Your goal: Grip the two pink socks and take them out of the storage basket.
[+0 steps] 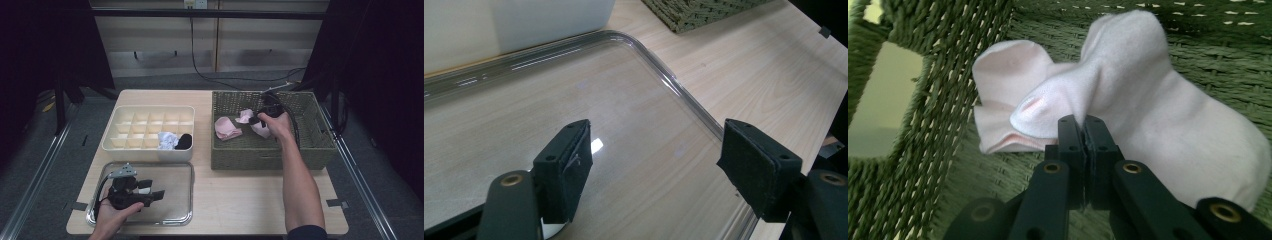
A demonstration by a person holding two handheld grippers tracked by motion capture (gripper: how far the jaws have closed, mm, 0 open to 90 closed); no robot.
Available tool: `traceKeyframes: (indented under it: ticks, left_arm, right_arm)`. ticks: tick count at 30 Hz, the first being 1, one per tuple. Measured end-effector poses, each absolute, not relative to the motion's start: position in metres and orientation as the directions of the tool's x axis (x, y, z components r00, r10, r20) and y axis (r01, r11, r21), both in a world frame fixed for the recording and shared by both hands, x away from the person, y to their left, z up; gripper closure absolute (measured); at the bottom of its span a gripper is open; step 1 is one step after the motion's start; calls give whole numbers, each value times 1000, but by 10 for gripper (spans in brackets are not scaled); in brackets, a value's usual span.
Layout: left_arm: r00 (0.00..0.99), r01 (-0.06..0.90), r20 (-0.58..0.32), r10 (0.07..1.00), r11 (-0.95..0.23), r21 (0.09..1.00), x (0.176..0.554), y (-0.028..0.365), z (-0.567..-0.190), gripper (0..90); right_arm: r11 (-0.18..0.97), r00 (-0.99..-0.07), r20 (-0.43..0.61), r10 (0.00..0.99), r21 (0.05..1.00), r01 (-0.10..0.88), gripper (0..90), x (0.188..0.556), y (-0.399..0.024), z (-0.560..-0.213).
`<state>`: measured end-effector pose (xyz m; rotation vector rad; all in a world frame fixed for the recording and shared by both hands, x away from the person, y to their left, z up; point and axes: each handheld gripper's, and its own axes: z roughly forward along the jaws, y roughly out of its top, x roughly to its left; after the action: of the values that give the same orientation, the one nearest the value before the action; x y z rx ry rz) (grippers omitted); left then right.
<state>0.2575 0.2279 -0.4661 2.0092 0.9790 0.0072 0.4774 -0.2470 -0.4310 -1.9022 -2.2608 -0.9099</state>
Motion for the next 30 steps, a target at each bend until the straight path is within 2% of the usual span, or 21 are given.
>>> traceKeyframes:
  ticks: [14, 30]
  left_arm:
    - [696, 630, -339, 632, -311, 712, 259, 223, -466, 289]
    - [685, 627, -331, 649, -294, 722, 259, 223, -465, 294]
  right_arm:
    - [5, -275, 469, 839, 499, 867, 881, 457, -263, -406]
    - [-18, -330, 496, 803, 574, 819, 881, 440, -265, -386]
